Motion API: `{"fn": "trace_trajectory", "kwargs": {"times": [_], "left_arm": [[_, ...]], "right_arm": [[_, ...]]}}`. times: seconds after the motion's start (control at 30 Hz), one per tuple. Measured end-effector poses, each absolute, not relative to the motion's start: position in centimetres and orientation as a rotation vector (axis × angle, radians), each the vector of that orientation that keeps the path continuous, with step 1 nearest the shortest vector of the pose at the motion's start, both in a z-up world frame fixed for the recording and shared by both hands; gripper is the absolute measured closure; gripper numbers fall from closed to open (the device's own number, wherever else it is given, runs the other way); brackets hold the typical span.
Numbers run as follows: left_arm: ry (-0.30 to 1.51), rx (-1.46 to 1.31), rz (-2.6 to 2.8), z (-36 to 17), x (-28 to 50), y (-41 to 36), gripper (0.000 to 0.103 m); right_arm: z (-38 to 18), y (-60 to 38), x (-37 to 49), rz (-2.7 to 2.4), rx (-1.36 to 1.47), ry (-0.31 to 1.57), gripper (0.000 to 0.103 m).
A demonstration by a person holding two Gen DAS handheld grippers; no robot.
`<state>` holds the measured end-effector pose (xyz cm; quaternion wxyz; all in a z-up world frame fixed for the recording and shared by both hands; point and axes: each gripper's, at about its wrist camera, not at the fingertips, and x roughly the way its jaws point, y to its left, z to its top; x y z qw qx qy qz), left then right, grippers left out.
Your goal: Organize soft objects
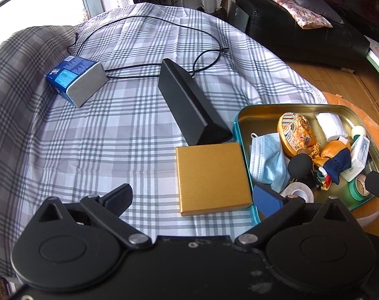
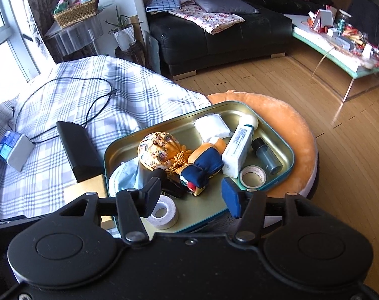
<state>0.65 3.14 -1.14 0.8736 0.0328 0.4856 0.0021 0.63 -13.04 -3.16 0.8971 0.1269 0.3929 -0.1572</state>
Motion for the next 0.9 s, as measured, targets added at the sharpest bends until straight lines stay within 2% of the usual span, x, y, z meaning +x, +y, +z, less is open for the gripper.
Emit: {"fn": "trace_trajectory", "kwargs": {"times": [0.9], "left_arm": [[1.023,0.071,-0.003,-1.4,1.0,3.8,0.0]], "right_arm": [[-3.9,-11.9,2.1,-0.298,0.194,0.886,0.049]]}}
